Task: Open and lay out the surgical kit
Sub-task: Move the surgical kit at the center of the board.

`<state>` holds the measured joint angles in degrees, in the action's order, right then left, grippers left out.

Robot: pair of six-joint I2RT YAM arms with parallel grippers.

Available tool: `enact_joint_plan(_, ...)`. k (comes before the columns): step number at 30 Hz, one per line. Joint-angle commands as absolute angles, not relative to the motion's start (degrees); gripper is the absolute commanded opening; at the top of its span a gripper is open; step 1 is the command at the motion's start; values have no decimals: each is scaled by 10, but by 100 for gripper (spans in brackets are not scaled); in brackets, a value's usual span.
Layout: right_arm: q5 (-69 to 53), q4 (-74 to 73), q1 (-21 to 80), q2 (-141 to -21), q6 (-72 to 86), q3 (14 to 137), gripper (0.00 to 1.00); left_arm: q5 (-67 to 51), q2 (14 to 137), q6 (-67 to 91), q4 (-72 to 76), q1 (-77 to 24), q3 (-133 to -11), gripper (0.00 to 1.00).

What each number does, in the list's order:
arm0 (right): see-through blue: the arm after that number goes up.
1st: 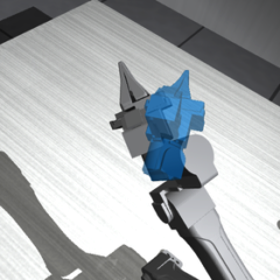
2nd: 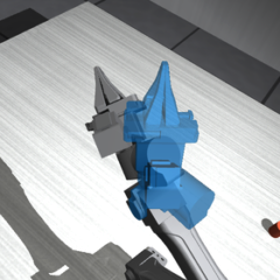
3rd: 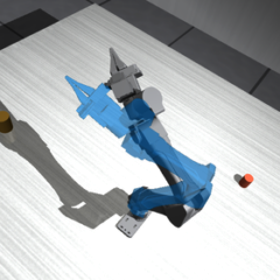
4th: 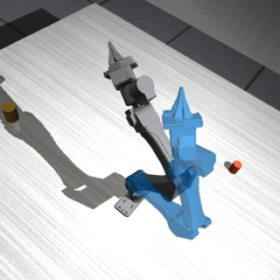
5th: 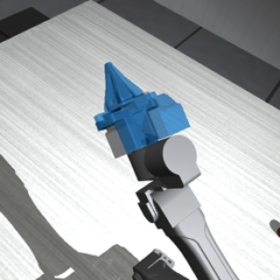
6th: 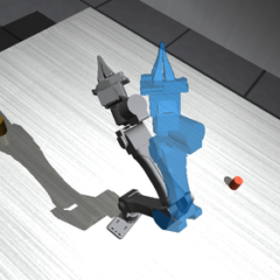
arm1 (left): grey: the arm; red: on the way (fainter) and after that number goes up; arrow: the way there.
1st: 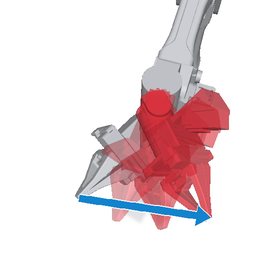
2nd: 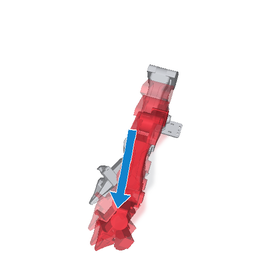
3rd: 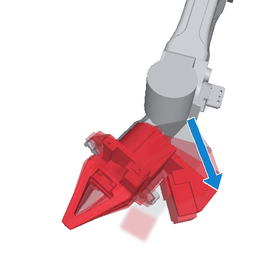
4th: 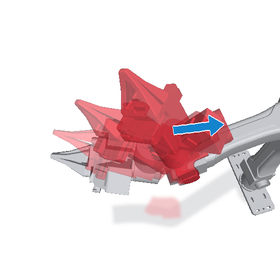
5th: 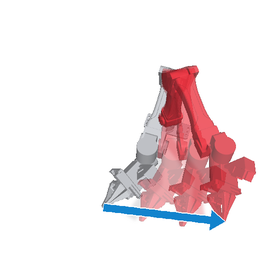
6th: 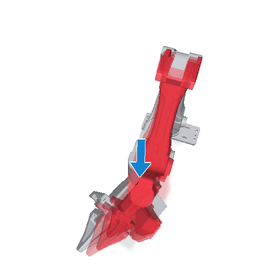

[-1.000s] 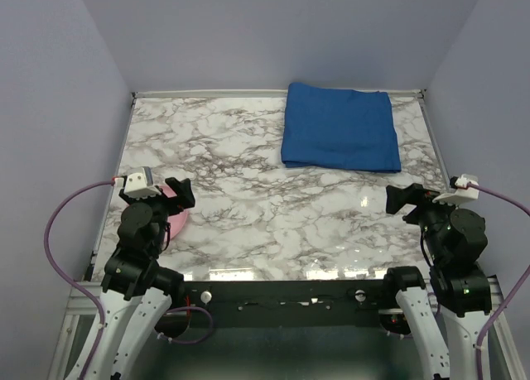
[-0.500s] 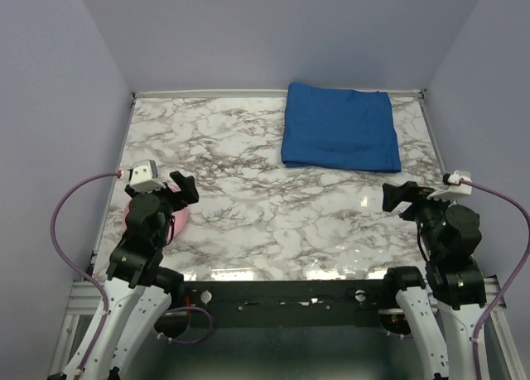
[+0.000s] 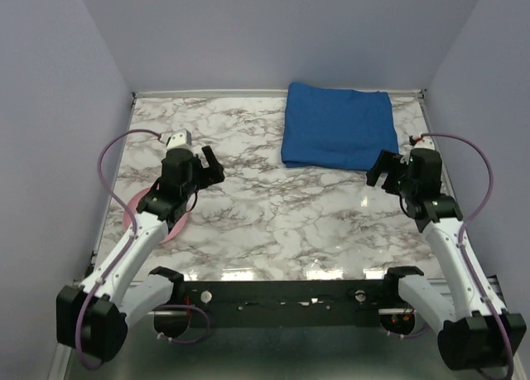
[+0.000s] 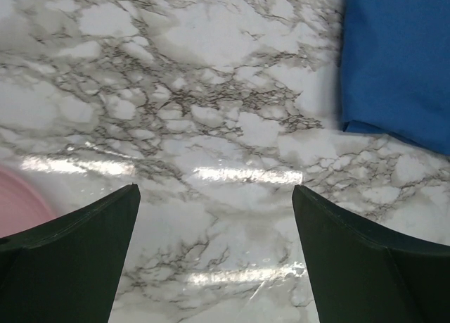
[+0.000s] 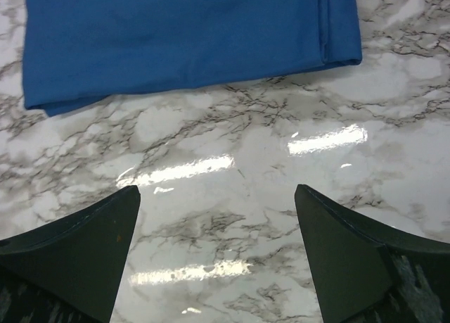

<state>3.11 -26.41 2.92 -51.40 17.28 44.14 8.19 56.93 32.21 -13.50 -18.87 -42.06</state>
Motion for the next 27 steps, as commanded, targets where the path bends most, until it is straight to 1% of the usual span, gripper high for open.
enact_joint_plan(1, 58, -199, -37, -636, 174, 489, 100, -26, 705, 366, -49, -194, -500, 99)
enact_joint_plan(3, 5, -189, -87, -700, 186, 517, 100, -45, 752, 372, -25, -204, -525, 99)
enact_joint_plan(4, -14, -175, -101, -720, 192, 527, 100, -49, 797, 374, -18, -208, -553, 99)
enact_joint_plan(6, -51, -162, -129, -763, 190, 560, 100, -57, 838, 374, -3, -221, -582, 99)
enact_joint_plan(11, -165, -131, -170, -901, 166, 624, 100, -83, 982, 375, -3, -250, -692, 99)
enact_joint_plan(16, -225, -149, -184, -988, 113, 685, 100, -85, 1086, 371, -9, -271, -774, 99)
enact_joint_plan(21, -243, -171, -207, -1052, 99, 705, 100, -92, 1142, 370, -22, -283, -816, 99)
enact_joint_plan(22, -247, -171, -211, -1057, 94, 705, 99, -91, 1154, 369, -23, -285, -823, 99)
enact_joint_plan(23, -250, -171, -214, -1061, 90, 706, 93, -90, 1160, 370, -25, -288, -828, 99)
enact_joint_plan(25, -253, -175, -217, -1076, 77, 709, 86, -89, 1178, 371, -30, -289, -843, 99)
enact_joint_plan(26, -257, -179, -217, -1080, 70, 713, 78, -90, 1183, 372, -32, -290, -848, 99)
enact_joint_plan(27, -261, -184, -217, -1086, 67, 719, 74, -90, 1188, 372, -33, -292, -852, 99)
